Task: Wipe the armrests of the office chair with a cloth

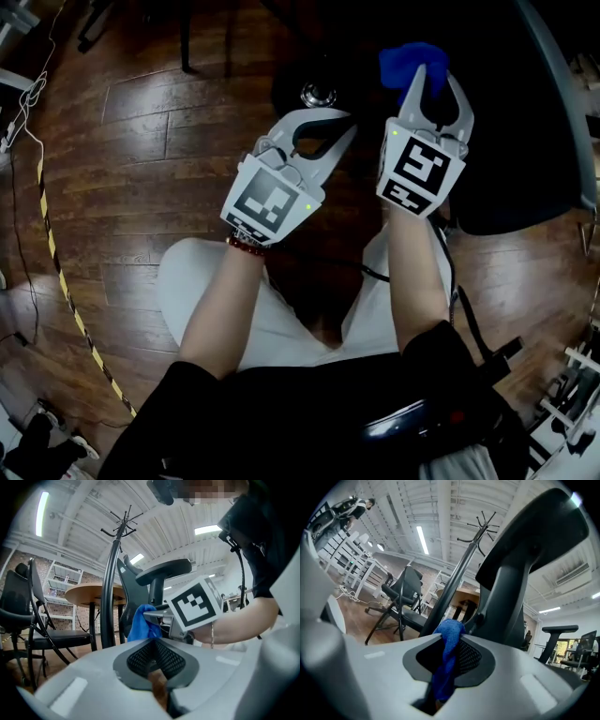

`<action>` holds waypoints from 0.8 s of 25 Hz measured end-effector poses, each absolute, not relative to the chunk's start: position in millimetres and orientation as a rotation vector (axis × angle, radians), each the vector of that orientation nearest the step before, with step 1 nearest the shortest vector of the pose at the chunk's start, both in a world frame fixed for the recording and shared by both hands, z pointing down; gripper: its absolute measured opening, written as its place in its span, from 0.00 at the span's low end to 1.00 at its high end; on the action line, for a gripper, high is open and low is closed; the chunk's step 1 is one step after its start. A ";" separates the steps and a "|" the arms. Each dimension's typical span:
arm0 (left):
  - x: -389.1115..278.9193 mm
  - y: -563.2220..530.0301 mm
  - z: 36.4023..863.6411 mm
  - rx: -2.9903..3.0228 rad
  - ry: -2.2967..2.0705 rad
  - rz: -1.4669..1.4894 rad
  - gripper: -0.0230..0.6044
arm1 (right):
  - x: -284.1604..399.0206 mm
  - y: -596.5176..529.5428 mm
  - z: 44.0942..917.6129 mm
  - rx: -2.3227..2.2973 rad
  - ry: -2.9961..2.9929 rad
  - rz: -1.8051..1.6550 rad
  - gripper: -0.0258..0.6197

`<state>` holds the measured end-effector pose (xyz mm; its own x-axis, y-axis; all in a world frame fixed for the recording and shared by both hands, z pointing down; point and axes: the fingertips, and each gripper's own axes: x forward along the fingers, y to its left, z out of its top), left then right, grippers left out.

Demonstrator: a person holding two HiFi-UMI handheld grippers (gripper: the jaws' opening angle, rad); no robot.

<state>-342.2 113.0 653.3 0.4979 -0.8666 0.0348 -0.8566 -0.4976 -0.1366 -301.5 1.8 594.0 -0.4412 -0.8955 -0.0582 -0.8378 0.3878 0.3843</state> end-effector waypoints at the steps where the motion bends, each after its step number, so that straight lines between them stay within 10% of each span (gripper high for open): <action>1: -342.3 112.9 652.3 -2.629 1.517 -0.148 0.04 | -301.0 0.1 602.6 1.555 -2.475 -0.514 0.12; 20: -320.5 158.3 582.8 -2.726 1.678 0.222 0.04 | -314.4 114.0 574.9 0.966 -2.860 -0.228 0.12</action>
<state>-320.5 158.3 582.8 0.4439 -0.8923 -0.0823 -0.8831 -0.4512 0.1290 -314.4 114.0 574.9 -0.7906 -0.6093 0.0601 -0.5922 0.7859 0.1781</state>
